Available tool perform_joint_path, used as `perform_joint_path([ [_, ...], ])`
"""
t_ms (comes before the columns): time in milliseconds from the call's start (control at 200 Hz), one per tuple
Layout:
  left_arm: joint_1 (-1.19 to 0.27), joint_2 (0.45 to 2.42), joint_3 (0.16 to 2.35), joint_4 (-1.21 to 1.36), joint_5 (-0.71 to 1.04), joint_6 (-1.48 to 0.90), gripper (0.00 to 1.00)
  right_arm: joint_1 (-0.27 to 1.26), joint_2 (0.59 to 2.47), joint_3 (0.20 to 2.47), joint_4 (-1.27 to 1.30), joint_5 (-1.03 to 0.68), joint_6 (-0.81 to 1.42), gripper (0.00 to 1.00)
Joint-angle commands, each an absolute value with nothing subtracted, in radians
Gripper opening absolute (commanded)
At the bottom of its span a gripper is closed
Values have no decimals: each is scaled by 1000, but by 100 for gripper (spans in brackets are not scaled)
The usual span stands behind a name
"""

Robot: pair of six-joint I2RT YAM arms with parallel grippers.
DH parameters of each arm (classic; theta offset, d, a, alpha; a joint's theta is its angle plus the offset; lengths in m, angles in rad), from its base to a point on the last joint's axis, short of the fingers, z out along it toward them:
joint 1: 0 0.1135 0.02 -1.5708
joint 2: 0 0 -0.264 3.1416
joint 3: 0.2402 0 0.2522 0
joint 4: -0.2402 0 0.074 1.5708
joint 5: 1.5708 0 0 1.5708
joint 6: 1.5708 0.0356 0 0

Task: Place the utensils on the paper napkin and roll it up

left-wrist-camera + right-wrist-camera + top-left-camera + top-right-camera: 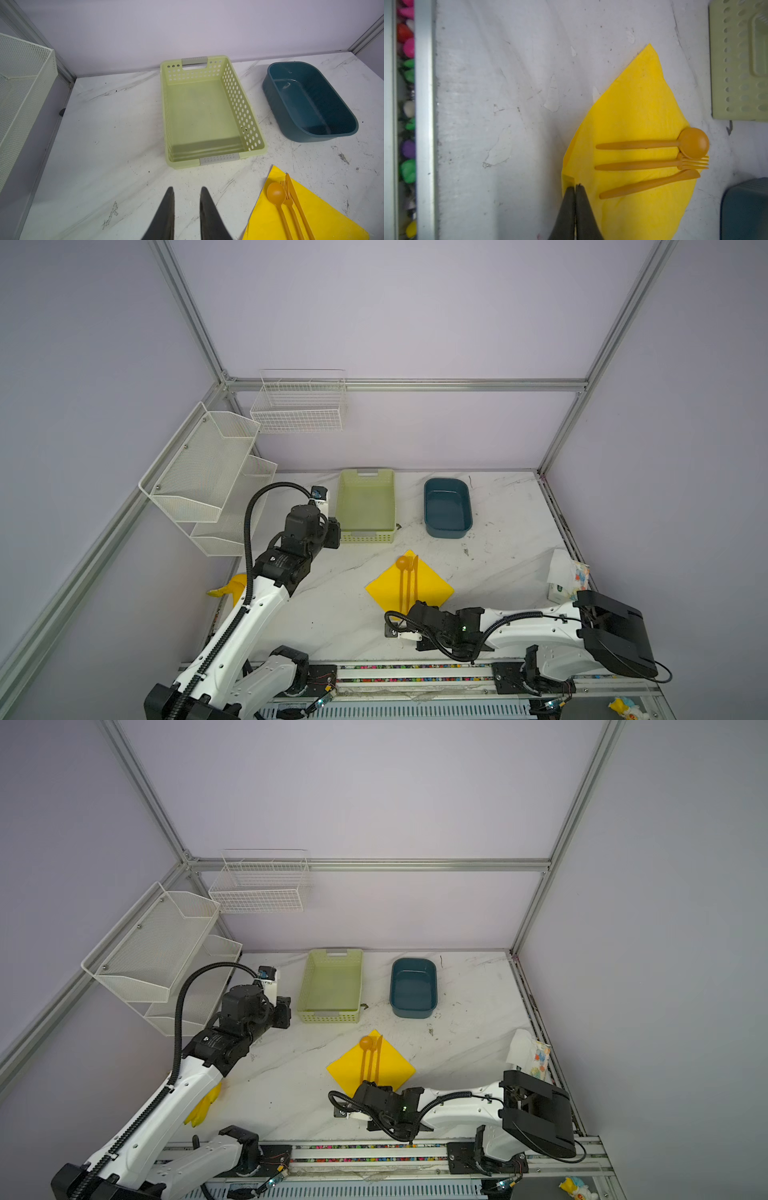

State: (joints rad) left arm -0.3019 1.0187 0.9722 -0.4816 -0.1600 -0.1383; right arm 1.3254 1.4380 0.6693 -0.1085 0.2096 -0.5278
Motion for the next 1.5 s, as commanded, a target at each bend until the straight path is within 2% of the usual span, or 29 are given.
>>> perform_joint_path([
  [0, -295, 1014, 968, -466, -151, -138, 22, 1315, 1417, 664, -117, 188, -531, 2],
  [205, -296, 1024, 965, -471, -118, -147, 22, 1295, 1398, 667, -118, 189, -529, 0],
  [505, -337, 1101, 975, -475, 65, -165, 22, 1238, 1387, 676, -117, 170, -538, 0],
  [675, -347, 1166, 969, -468, 203, -268, 22, 1208, 1398, 688, -117, 167, -551, 0],
  [905, -377, 1220, 856, -373, 326, -398, 19, 1173, 1403, 694, -104, 158, -580, 0],
  [1495, -451, 1287, 721, -341, 385, -506, 14, 1096, 1482, 745, -80, 126, -653, 0],
])
